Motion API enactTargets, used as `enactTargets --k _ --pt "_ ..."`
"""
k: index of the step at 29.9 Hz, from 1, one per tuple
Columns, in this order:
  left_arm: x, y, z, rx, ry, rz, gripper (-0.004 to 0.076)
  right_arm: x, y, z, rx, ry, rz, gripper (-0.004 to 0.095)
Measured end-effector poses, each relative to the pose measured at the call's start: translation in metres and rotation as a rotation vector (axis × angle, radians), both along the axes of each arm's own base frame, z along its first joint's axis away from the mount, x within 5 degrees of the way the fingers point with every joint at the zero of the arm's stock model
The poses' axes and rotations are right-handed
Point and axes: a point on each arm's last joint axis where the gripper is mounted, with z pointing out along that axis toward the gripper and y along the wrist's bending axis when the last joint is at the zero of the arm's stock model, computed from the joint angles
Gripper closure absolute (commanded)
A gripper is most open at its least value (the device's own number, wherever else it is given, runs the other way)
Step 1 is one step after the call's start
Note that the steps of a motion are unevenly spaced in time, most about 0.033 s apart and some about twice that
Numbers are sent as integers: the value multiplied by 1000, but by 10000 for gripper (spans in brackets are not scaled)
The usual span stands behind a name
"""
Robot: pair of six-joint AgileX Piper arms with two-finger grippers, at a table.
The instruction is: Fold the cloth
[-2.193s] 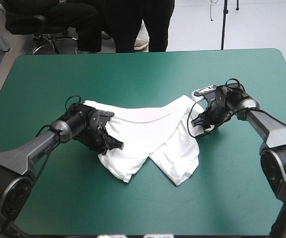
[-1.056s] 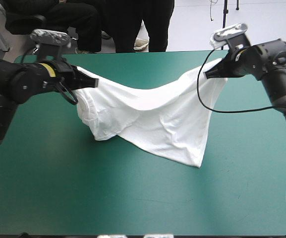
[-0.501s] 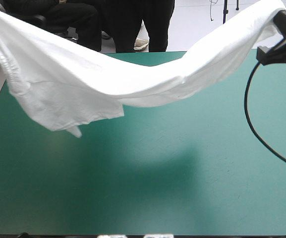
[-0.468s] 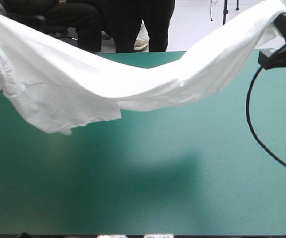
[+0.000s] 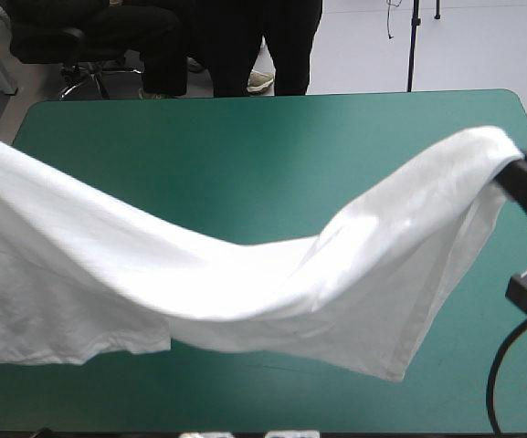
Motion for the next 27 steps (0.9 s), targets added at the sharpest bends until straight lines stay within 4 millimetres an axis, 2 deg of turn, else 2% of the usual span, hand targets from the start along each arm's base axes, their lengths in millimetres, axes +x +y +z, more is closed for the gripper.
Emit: enactTargets --k 3,6,11,14,21,24,27 --pt "12 -7 -14 31 79 -16 741 -4 2 -17 -2 62 32 925" --pt "31 -17 -36 63 197 -20 741 3 5 -31 2 125 38 925" --pt "79 -39 -90 136 457 -12 741 25 10 -58 -14 251 36 925" --pt "105 -52 -127 180 614 -1 741 47 14 -81 -39 358 30 925" --pt "166 -77 -205 341 906 62 741 126 25 -162 -178 666 -45 926" --pt "195 -86 -224 394 946 98 741 160 27 -185 -234 711 -89 925" --pt "224 -95 -236 420 903 134 741 196 30 -205 -279 713 -135 925"
